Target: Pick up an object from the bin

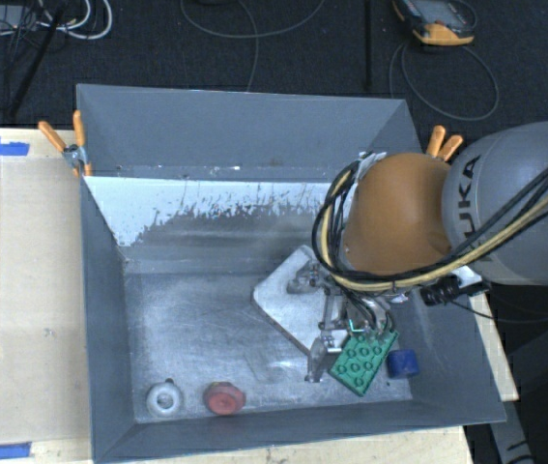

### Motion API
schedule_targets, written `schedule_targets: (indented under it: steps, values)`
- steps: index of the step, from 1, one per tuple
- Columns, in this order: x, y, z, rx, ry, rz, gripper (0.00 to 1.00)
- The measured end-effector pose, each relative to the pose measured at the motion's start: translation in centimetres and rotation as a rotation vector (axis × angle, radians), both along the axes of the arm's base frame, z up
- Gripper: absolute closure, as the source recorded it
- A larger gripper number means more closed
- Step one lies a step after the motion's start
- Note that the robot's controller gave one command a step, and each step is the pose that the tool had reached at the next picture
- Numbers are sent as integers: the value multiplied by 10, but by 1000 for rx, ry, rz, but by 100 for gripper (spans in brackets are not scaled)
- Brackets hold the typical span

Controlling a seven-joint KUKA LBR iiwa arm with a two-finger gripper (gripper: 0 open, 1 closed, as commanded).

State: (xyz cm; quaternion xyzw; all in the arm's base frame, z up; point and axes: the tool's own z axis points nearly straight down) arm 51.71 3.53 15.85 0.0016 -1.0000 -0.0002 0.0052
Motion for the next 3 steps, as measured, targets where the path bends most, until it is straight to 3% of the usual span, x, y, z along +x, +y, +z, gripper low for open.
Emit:
schedule_targets:
  steps: [1, 2, 3]
  values:
    - [10, -64, -89, 8, -5, 28, 0]
    - [-49, -134, -22, -3, -10, 93, 0]
    - [-14, -146, -87, 0, -11, -178, 0]
